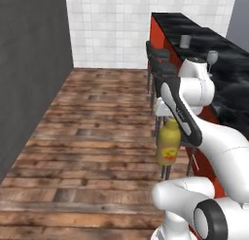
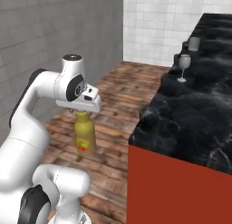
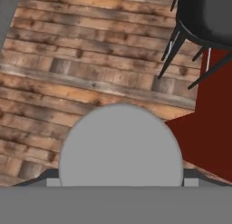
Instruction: There is a wine glass and glass cup on the dining counter. Place the wine bottle next to the wine glass and the juice bottle next to the glass cup.
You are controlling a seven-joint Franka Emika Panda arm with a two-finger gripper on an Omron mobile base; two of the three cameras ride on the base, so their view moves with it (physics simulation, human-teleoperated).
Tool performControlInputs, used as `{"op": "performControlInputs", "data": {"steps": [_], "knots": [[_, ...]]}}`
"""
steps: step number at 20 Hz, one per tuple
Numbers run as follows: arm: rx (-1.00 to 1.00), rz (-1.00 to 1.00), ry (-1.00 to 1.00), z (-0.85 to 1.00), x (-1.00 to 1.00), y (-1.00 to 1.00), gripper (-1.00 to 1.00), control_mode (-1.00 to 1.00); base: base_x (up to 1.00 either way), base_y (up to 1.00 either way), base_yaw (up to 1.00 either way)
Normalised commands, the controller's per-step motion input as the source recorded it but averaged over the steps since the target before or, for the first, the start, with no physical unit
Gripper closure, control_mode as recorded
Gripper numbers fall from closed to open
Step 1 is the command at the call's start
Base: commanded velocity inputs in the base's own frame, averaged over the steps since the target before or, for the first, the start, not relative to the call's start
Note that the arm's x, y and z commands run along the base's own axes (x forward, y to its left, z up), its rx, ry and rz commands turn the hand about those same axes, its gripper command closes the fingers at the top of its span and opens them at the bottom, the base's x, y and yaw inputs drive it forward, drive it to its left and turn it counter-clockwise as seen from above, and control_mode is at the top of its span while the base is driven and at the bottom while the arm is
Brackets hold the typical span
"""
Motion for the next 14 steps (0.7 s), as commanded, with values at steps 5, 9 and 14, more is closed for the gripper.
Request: {"op": "performControlInputs", "data": {"steps": [5,9,14], "knots": [[0.0,0.0,0.0,0.0,0.0,0.0,1.0,1.0,0.59,0.61,-0.23],[0.0,0.0,0.0,0.0,0.0,0.0,1.0,1.0,0.55,0.68,-0.19],[0.0,0.0,0.0,0.0,0.0,0.0,1.0,1.0,0.68,0.56,-0.22]]}}
